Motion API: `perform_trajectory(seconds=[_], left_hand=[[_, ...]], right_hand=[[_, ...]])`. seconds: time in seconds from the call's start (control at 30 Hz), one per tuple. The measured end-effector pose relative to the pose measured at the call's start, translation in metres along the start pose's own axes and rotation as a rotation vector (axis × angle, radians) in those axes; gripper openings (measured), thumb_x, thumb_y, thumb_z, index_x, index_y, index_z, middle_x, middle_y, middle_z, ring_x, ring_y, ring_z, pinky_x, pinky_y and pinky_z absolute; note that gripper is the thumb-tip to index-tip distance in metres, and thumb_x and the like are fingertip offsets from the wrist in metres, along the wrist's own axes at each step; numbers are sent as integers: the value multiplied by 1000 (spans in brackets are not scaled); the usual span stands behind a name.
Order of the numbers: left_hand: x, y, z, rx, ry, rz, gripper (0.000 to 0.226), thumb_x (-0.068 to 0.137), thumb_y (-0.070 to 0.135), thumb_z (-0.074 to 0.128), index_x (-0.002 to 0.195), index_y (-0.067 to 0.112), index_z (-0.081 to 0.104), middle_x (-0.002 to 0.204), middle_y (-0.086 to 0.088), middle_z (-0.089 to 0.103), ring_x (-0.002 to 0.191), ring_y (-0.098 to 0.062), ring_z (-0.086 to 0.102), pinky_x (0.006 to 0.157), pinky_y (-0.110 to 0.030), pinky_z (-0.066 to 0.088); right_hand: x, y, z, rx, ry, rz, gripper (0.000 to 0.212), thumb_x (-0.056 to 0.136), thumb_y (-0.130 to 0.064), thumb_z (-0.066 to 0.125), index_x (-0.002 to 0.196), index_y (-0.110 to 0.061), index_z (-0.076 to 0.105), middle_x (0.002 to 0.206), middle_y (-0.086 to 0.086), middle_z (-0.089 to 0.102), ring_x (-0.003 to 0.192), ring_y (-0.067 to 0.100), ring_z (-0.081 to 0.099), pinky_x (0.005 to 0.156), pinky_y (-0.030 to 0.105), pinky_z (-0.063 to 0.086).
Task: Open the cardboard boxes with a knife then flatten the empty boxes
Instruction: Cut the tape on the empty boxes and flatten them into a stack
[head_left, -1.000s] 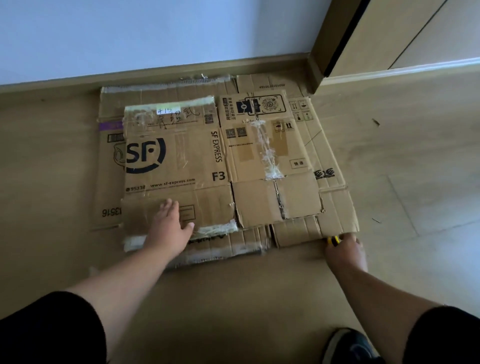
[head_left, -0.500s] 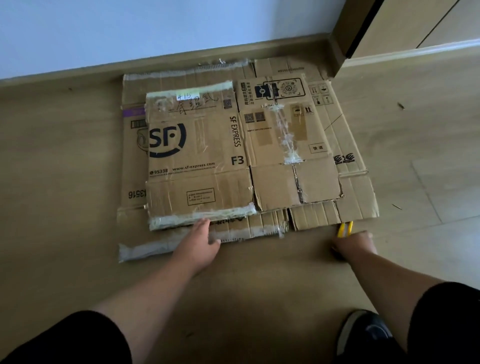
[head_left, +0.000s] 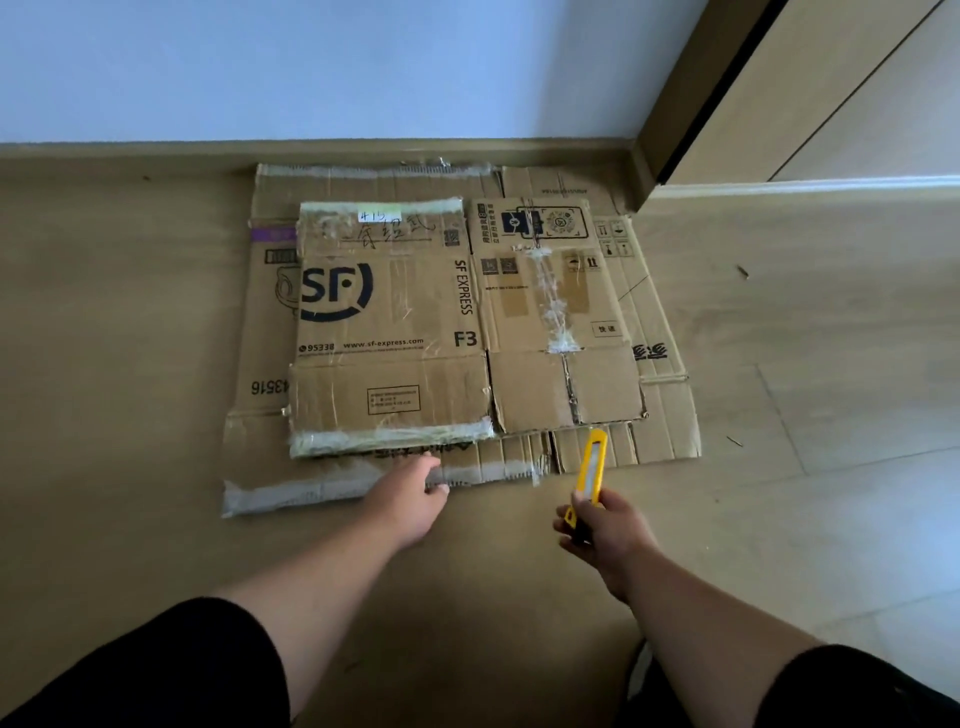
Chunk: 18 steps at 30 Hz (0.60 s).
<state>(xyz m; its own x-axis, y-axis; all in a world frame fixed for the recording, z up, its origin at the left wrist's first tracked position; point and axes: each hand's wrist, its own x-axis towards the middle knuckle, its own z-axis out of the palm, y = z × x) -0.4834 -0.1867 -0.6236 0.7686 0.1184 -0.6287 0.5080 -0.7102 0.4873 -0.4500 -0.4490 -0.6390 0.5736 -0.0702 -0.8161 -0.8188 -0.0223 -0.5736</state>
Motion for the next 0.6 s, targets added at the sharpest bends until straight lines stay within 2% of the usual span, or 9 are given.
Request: perform_trajectory(seconds=[0.13, 0.27, 0.33, 0.37, 0.43, 0.5, 0.6], left_hand=[[-5, -1, -13, -153, 12, -7, 45, 99, 44, 49, 141, 27, 48, 142, 2, 53, 127, -20, 53, 97, -31, 44], [-4, 3, -26, -435, 23, -22, 35, 97, 49, 52, 117, 24, 65, 111, 6, 70, 103, -13, 66, 91, -32, 50], [3, 5, -30, -659, 43, -51, 26, 98, 44, 55, 107, 21, 66, 99, 6, 73, 83, -11, 73, 85, -31, 55], [6, 7, -34, -758, 55, -67, 21, 99, 38, 56, 101, 19, 65, 93, 5, 73, 71, -8, 73, 77, -27, 58], [12, 10, -42, -893, 84, -121, 16, 99, 28, 59, 96, 14, 65, 88, -2, 73, 64, -10, 73, 62, -22, 58], [22, 9, -47, -1019, 94, -177, 14, 98, 20, 61, 101, 7, 67, 91, -9, 75, 72, -21, 75, 73, -34, 62], [37, 9, -53, -1132, 103, -236, 13, 97, 15, 63, 101, 3, 67, 82, -9, 75, 68, -21, 73, 77, -41, 60]], right_hand=[[-23, -21, 37, -259, -164, -120, 18, 103, -28, 52, 111, -17, 64, 92, 13, 70, 68, 24, 67, 52, 31, 48], [-27, -38, 72, -403, -267, -159, 21, 106, -28, 44, 108, -18, 62, 82, 13, 62, 49, 17, 47, 46, 24, 30], [-23, -43, 87, -444, -320, -150, 21, 106, -27, 43, 107, -19, 62, 80, 13, 59, 48, 15, 42, 46, 23, 29], [-21, -46, 93, -470, -346, -148, 22, 106, -26, 43, 108, -20, 64, 79, 12, 59, 49, 15, 41, 46, 23, 30], [-17, -53, 103, -524, -407, -155, 23, 105, -24, 43, 106, -20, 66, 76, 10, 59, 49, 15, 41, 46, 23, 30], [-11, -62, 109, -559, -456, -166, 24, 105, -23, 43, 103, -19, 66, 76, 9, 59, 51, 14, 41, 48, 25, 29], [5, -78, 116, -644, -464, -192, 21, 104, -26, 47, 103, -25, 68, 79, 7, 61, 54, 14, 43, 48, 26, 32]])
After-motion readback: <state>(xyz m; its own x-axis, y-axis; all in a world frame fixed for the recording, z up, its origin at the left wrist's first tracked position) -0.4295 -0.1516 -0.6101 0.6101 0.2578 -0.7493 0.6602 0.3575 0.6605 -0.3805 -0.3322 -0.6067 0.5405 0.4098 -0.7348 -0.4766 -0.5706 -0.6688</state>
